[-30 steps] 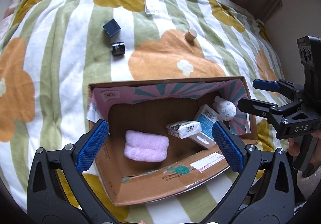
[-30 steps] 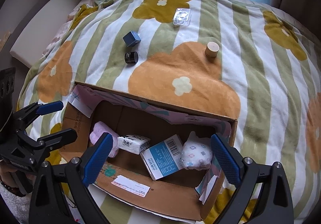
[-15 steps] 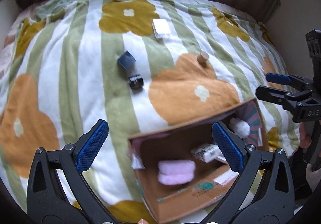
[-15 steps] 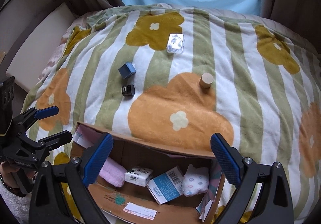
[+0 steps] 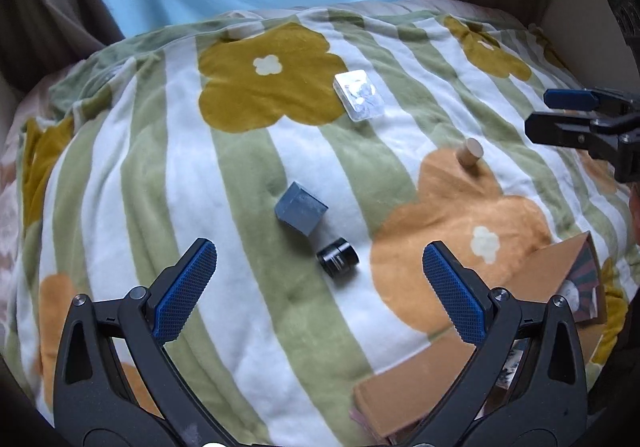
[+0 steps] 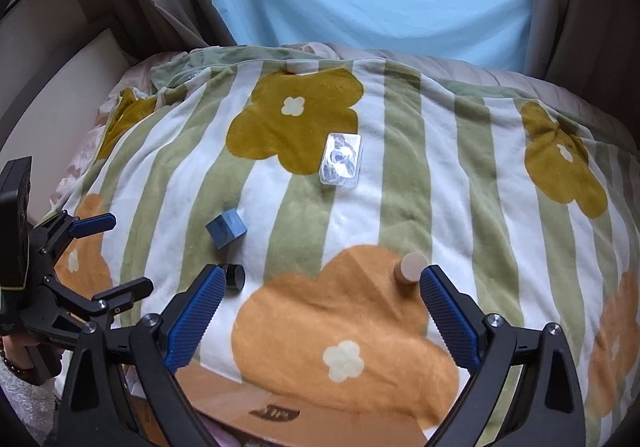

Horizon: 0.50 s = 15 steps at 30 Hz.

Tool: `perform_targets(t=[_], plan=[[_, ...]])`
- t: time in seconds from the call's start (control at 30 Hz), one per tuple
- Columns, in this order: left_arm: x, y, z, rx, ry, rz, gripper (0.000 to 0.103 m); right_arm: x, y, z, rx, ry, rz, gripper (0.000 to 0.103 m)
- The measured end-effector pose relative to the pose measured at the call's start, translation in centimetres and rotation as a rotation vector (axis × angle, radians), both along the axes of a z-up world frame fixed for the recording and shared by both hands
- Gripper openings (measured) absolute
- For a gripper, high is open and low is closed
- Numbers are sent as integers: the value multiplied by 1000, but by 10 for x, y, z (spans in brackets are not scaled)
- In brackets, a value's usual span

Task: Organize objects
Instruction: 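Move both tools back toward the cube box and earphone case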

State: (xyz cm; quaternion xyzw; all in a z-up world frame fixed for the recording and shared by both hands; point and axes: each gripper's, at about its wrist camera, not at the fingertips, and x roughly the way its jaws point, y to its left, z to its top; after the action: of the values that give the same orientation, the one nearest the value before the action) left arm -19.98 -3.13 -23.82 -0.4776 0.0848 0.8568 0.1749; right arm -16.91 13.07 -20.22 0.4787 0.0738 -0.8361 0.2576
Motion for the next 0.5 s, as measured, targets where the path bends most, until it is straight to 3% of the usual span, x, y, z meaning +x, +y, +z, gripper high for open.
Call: perform_targets(t=[0.5], plan=[[-67, 14, -98, -89, -17, -116, 96, -114, -61, -98, 65, -65, -40, 97]])
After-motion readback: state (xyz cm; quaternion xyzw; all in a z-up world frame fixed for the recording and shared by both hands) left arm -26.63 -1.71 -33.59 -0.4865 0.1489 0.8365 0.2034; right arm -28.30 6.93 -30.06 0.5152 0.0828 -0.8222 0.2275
